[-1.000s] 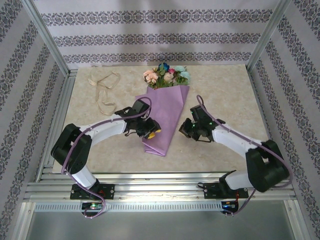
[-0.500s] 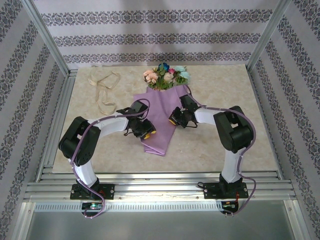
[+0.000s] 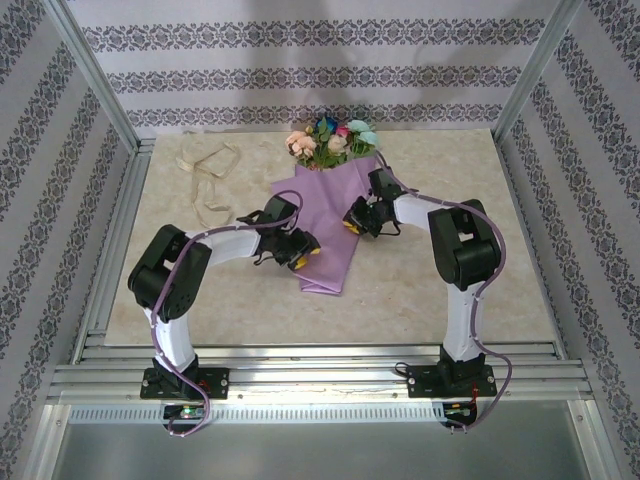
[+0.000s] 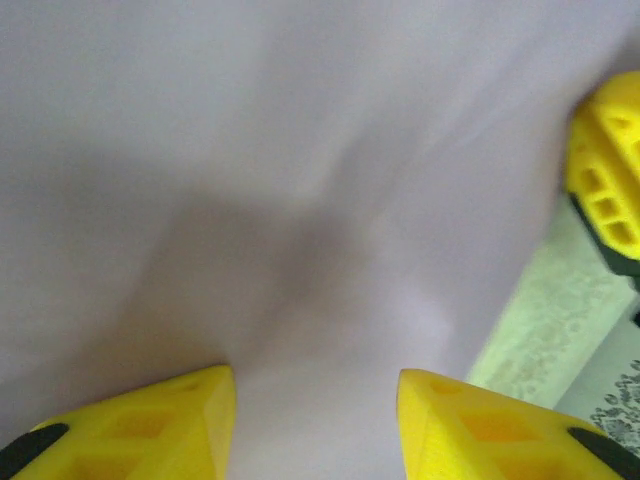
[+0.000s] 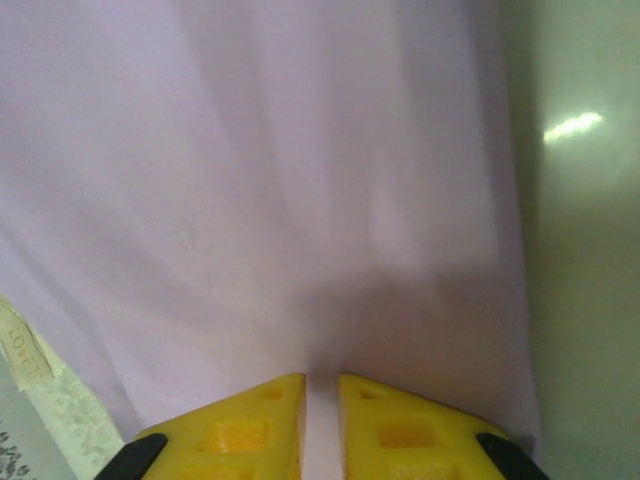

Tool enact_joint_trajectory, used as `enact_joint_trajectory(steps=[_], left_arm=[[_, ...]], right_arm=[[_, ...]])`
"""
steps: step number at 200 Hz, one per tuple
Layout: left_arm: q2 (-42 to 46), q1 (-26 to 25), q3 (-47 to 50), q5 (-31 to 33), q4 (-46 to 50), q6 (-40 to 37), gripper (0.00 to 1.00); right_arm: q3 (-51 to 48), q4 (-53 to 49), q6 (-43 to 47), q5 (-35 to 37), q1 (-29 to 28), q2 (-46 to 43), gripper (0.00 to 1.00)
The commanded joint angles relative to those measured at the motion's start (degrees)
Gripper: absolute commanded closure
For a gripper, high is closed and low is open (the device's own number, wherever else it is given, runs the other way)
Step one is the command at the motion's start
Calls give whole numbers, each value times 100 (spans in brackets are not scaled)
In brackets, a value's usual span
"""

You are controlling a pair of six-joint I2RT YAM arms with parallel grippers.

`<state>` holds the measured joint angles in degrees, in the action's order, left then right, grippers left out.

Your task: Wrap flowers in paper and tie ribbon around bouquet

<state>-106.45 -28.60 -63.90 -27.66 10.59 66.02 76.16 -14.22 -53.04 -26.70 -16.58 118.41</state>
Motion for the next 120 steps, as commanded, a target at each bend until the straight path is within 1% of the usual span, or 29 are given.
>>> enact_joint_trajectory(steps=[1,16,30,52,69,79,100,120], left_arm=[[379,108,-669,354,729,-316,50],[728,262,-874,627,1450,-443,47],[1028,596,-1100,843,2113,-717,46],[1169,1483,-1640,1043,2961,-1345,46],[898,2185,-2195,1141,3515,-1761,45],[636,2535,-2608,1350,3838,-2011,45],[13,3079,-3342,1765,4226,-2389,43],[-585,3463,-3854,2037,4297,-2479,43]], right_arm=[[383,-635,508,-16,-7,-160,77],[448,-706,580,117,-113,-457,73],[463,-775,635,241,-226,-686,70],[436,-832,683,384,-368,-950,68],[434,-918,754,446,-429,-1076,67],[434,-974,794,446,-445,-1145,67],[426,-1104,903,395,-469,-1252,66],[409,-1226,1007,382,-521,-1354,66]])
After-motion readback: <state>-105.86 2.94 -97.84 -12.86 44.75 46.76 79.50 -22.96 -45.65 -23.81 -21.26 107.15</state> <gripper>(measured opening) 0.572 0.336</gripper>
